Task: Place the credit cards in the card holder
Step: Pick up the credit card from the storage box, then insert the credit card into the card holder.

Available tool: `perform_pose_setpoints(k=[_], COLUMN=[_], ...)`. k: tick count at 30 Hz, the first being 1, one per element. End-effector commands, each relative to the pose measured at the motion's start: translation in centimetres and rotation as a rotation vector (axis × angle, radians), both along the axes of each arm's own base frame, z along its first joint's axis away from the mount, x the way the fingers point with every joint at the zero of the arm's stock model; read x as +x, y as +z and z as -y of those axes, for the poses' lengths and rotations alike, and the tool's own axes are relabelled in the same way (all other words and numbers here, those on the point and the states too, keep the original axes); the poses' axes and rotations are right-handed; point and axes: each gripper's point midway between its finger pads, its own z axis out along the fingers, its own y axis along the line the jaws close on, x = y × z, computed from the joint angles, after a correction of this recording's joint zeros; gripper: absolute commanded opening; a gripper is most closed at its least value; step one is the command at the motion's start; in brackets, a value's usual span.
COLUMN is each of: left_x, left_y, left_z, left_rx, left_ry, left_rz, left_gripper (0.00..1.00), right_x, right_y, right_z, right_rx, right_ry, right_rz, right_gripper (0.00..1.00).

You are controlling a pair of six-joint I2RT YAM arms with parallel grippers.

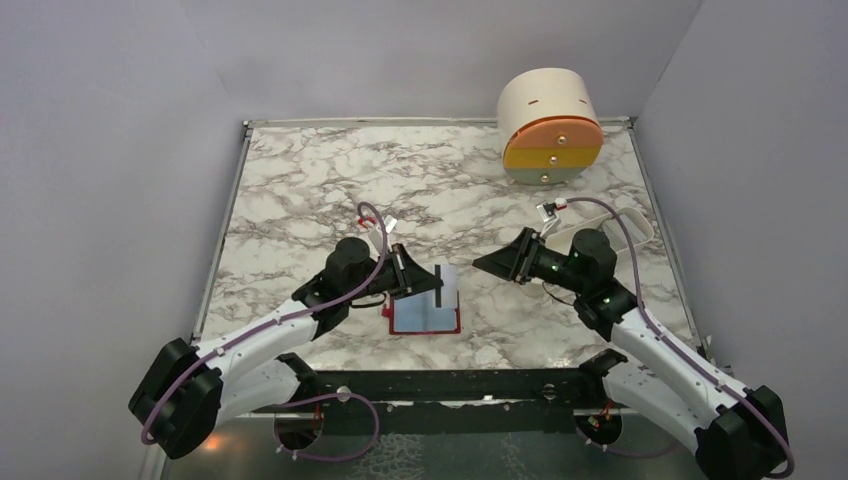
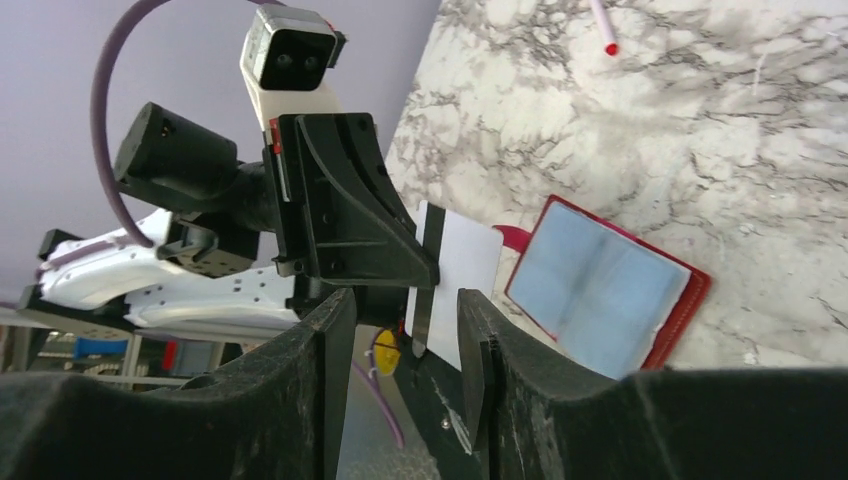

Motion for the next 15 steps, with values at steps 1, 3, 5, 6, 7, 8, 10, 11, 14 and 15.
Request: perform_pose_setpoints(k=[1,3,5,6,7,8,10,11,14,15], left_x=[1.4,1.7,1.8,1.8,1.6,1.5,1.2,1.2,1.0,1.0], left_y=[-3.4,-4.2,-5.4,-5.8,-6.2,-6.5,-7.1,-7.2,-7.9,-8.0], left_z=[-3.1,-4.1,-5.3,-5.6,-5.8,-5.9,-6.0,-6.1,-6.2,-6.2], left_rx=[0.196,0.218,0.252,0.256,0.254,0.253,0.256,0.264,0.289,0.293], left_ry=[0.059,0.066,0.078,0.074,0.066,0.058,0.036,0.029,0.005,-0.003], left_rz=[0.008,-0.005,-0.039,-0.048,-0.060,-0.069,-0.088,-0.092,-0.107,-0.112], left_gripper=[0.00,0.00,0.00,0.00,0.00,0.00,0.00,0.00,0.00,0.00], right_x=[0.9,1.2,1.6,1.7,1.8,1.7,1.3,1.2,1.0,0.9], right_y=[-2.1,-3.4,-5.0,-5.8,-6.4,-7.0,-8.2,-8.7,-10.5,-11.1], right_z=[0.1,0.0,0.1,0.1,-0.1,-0.4,-1.3,-1.8,-2.8,-3.1], right_rx=[-0.123,-0.197,-0.283,-0.321,-0.351,-0.380,-0.445,-0.477,-0.574,-0.601], right_ry=[-0.018,-0.028,-0.060,-0.067,-0.065,-0.055,-0.036,-0.028,-0.020,-0.014], right_rz=[-0.018,-0.043,-0.081,-0.095,-0.102,-0.108,-0.103,-0.095,-0.109,-0.115], right_gripper=[0.43,0.43,0.43,0.43,0.43,0.43,0.43,0.43,0.43,0.43])
